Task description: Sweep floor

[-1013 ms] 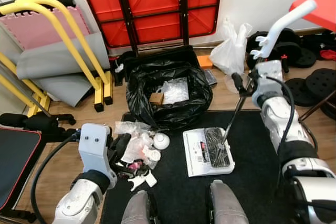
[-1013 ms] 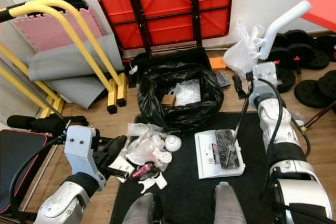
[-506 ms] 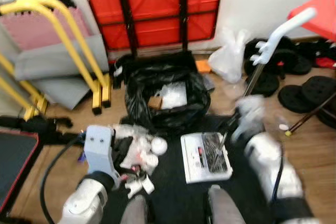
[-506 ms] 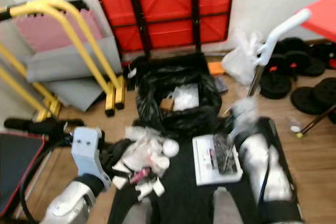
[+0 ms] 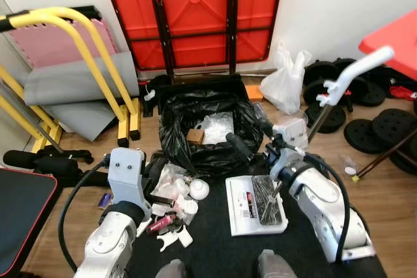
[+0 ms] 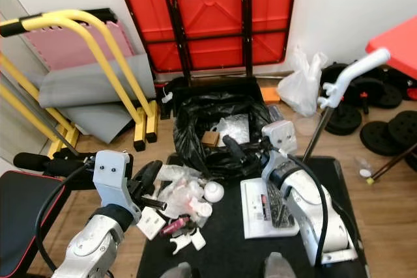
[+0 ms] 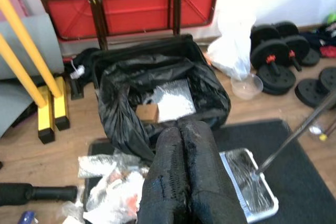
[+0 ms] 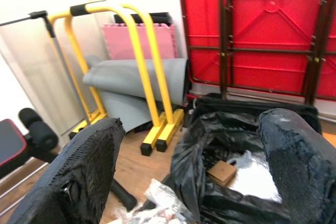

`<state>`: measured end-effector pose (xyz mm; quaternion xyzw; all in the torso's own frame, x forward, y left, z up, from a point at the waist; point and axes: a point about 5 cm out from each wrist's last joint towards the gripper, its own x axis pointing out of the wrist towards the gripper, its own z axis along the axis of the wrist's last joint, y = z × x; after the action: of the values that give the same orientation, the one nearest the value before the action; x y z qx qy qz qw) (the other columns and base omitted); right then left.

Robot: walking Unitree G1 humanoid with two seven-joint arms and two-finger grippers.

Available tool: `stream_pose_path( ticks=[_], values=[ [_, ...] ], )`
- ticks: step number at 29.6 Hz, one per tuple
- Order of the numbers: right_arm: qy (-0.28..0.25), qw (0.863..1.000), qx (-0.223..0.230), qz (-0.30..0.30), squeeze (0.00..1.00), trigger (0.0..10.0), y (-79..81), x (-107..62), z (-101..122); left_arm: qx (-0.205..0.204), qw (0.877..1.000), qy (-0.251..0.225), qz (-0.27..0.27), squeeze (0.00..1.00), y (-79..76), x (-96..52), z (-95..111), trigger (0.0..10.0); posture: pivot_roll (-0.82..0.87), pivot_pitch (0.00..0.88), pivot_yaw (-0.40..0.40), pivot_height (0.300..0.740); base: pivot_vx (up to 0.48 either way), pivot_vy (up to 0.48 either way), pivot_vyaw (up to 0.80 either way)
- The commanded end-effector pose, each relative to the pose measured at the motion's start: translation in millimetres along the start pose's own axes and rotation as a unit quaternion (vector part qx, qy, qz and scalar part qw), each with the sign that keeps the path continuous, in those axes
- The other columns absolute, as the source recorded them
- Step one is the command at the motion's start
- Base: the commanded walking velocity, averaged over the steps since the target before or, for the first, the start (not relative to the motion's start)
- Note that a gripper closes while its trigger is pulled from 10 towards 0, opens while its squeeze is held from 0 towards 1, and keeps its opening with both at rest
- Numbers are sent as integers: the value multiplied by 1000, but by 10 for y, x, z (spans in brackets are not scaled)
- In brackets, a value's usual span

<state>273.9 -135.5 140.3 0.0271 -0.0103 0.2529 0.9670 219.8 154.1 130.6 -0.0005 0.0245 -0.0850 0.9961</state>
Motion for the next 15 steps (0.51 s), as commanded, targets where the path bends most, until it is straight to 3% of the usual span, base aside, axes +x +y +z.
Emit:
stream_pose_path(
  ticks=[1, 15],
  values=[
    [10, 1000, -1, 12, 0, 10000, 64, -5, -24, 7, 999, 9, 53, 0, 81, -17, -55, 10000, -80, 14, 2, 735, 0, 0, 0],
    [21, 999, -31, 14, 0, 10000, 72, 76, -30, 23, 998, 0, 66, 0, 115, 70, -93, 10000, -86, 0, 6, 740, 0, 0, 0]
  ],
)
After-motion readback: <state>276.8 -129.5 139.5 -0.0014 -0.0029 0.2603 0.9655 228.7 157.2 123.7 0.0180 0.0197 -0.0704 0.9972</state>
